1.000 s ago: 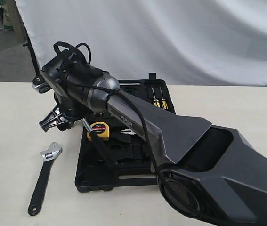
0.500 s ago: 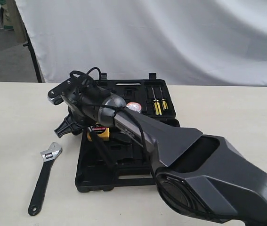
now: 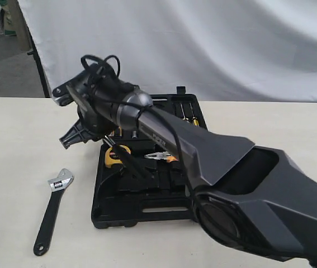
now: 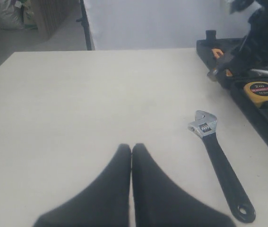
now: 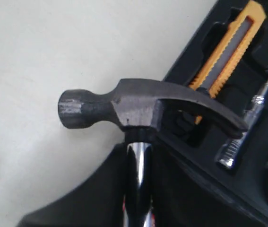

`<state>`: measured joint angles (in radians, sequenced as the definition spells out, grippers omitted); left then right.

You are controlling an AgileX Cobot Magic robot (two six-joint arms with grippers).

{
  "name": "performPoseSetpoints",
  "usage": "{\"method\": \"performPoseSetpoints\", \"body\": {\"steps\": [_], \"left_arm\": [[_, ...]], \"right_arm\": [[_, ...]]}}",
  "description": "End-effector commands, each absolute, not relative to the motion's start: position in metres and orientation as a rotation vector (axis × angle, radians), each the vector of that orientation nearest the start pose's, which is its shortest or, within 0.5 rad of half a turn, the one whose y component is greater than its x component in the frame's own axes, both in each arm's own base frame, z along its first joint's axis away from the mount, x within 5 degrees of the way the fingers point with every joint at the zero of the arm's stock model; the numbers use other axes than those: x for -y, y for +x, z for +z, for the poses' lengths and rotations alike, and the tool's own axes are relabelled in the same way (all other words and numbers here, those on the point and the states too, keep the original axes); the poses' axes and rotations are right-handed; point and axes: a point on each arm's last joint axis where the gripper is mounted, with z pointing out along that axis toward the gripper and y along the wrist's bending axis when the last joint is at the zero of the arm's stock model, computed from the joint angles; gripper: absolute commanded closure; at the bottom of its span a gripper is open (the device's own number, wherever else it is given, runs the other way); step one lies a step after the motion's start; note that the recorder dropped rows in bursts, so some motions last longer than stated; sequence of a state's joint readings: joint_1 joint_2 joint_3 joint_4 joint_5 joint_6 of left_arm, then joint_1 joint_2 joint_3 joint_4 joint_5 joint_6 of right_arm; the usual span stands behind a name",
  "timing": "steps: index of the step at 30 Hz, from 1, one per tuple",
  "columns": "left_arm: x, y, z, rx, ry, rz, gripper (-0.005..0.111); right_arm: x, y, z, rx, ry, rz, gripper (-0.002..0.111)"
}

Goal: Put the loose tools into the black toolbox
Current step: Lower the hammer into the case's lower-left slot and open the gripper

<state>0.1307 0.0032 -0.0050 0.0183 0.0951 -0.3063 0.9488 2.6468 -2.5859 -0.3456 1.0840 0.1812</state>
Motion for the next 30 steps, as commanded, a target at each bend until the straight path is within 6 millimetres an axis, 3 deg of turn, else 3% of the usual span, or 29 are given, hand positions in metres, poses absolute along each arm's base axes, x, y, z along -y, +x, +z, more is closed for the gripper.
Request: {"method": "performPoseSetpoints", "body": {"steps": [1, 9, 18, 23, 26, 30], "left_arm": [[-0.009, 0.055, 0.208, -1.526, -0.346, -0.103, 0.106], [-0.009, 0.055, 0.208, -1.526, -0.346, -0.103, 0.106], [-0.009, 0.055, 0.208, -1.526, -0.346, -0.103, 0.106], [-0.009, 0.055, 0.208, -1.526, -0.346, -0.103, 0.106], [-0.009, 0.055, 0.208, -1.526, -0.346, -0.103, 0.106], [-0.009, 0.055, 0.208, -1.526, -0.346, -0.103, 0.106]], "right_arm": [[-0.428, 0.338, 0.228, -2.294, -1.121, -0.021, 0.108], [-0.426, 0.325, 0.258, -2.270, -1.214, 0.103, 0.108], [-0.417, 0.307, 0.258, -2.301, -1.386, 0.157, 0.108], [-0.390, 0.292, 0.255, -2.375, -1.473, 0.087, 0.108], [-0.374, 0.278, 0.254, -2.267, -1.534, 0.126, 0.108], [-0.348, 0.255, 0.237, -2.116, -1.605, 0.206, 0.108]]}}
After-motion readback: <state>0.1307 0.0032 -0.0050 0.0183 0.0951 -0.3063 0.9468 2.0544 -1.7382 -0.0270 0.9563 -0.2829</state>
